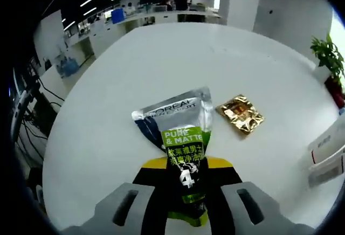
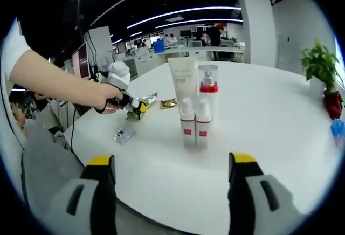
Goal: Arrange the skincare products in the storage area until every visible bottle or jar stands upright without overlapping.
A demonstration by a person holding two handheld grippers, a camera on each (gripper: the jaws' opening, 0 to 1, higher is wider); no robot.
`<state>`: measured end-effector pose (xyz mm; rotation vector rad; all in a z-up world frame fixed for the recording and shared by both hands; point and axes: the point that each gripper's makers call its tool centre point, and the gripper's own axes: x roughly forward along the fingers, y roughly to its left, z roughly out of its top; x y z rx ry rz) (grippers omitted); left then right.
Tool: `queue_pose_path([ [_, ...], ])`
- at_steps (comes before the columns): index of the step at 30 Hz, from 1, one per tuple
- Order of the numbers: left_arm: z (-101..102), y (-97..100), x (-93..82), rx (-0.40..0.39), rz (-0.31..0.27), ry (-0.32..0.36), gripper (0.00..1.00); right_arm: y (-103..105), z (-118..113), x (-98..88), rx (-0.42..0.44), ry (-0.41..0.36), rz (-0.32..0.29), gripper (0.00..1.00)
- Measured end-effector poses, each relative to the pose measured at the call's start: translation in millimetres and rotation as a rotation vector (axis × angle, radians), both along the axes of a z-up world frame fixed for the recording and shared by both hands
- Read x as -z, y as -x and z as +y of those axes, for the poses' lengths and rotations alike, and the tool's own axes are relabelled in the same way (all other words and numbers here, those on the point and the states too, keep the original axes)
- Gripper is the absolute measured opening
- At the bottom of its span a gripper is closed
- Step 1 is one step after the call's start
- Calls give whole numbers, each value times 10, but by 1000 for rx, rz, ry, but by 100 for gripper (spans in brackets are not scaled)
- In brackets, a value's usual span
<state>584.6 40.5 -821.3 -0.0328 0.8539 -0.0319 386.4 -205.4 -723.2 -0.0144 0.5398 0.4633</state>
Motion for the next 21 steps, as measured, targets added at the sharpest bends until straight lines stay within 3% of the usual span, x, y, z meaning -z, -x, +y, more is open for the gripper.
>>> queue_pose_path([
  [6,-15,-14,-2,35,-11,41,11,-1,0,-4,0,3,-3,87],
  [21,-100,189,-83,46,-34,139,10,2,15,-19,-7,5,-10,86],
])
